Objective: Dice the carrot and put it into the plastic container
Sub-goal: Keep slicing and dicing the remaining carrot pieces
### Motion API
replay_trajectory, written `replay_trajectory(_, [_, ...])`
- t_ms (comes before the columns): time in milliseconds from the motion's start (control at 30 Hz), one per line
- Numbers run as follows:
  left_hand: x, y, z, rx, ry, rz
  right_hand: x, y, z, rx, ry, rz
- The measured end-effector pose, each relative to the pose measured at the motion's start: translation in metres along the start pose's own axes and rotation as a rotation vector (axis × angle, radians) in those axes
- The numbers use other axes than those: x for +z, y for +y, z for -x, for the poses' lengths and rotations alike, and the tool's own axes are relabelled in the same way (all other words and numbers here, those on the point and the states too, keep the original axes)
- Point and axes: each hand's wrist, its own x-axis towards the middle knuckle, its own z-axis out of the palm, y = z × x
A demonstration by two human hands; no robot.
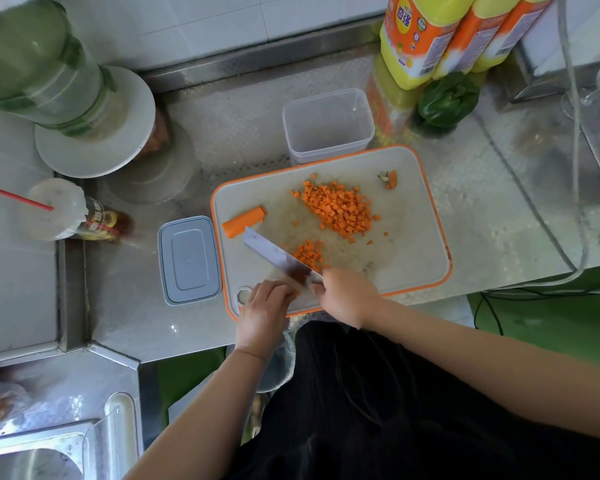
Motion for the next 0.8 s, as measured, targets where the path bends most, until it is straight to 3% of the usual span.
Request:
replay_trajectory(267, [0.001, -0.002, 0.002, 0.001, 0.021, 0.008, -0.002, -0.003, 0.011, -0.027, -0.056, 0.122])
replay_trajectory(800, [0.002, 0.003, -0.003, -0.024, 0.017, -0.028, 0.009, -0.005, 0.004, -0.008, -0.097, 0.136])
